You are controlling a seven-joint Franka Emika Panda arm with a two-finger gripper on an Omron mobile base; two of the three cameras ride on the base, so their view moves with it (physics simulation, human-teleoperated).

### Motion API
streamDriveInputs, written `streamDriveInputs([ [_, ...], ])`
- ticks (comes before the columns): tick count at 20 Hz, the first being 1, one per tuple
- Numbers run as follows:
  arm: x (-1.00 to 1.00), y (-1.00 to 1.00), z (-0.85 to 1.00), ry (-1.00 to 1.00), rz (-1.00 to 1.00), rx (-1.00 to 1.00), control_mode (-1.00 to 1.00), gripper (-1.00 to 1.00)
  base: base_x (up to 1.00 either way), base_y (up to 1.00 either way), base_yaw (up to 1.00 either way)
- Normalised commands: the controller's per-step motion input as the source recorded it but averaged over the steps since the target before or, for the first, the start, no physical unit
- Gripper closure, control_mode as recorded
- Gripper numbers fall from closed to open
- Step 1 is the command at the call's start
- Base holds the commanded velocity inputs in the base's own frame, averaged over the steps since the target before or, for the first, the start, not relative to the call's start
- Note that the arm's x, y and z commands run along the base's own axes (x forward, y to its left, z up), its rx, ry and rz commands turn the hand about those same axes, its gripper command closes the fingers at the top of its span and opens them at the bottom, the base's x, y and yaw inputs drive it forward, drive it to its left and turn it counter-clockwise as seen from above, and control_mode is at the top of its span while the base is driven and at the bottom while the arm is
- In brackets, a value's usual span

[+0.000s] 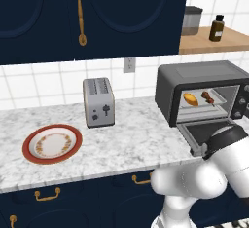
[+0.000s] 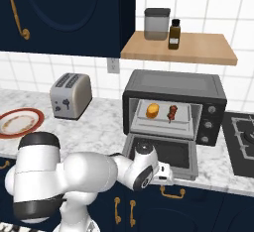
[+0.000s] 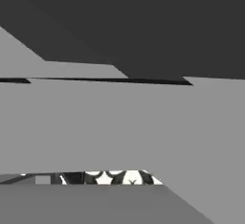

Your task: Pick up the kebab skewer and baguette bread, and place them inside the toaster oven. Close the toaster oven door and start by setting the timer.

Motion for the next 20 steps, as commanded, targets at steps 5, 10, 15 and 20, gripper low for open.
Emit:
streamDriveInputs([
  [5,0.82,0.05,0.70,-0.14,0.00,0.06,-1.00,-1.00,0.00,0.00,0.00],
  [10,0.96,0.19,0.84,-0.23,0.00,0.09,-1.00,-1.00,0.00,0.00,0.00],
  [15,0.99,0.17,0.69,-0.18,0.00,0.05,-1.00,-1.00,0.00,0.00,0.00],
  [20,1.00,0.25,0.62,-0.23,0.00,0.01,-1.00,-1.00,0.00,0.00,0.00],
])
